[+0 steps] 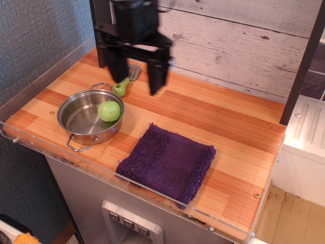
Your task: Put the green vegetable onto the cloth.
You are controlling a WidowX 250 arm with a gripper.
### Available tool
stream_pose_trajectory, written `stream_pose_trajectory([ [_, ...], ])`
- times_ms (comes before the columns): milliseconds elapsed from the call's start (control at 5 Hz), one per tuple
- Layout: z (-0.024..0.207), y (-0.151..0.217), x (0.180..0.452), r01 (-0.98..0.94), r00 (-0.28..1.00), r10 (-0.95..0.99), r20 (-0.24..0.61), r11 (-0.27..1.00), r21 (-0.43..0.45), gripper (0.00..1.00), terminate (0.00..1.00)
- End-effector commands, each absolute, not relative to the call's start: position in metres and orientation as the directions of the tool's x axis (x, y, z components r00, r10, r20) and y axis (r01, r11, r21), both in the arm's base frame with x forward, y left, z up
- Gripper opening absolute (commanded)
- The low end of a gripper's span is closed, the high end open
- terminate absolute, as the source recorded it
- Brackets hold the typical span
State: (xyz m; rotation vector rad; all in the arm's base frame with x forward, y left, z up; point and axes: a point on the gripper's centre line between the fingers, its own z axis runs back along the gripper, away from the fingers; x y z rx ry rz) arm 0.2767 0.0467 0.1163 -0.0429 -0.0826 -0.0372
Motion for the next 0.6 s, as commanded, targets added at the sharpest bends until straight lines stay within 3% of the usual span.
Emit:
stream_pose_trajectory([
  [0, 0.117, 0.117, 0.269, -0.071, 0.988, 0.065, 0.138, 0.997, 0.039, 1.0, 0.0],
  [400, 0.09, 0.11, 0.28, -0.049, 0.997, 0.045, 0.059, 0.996, 0.078, 1.0, 0.0],
])
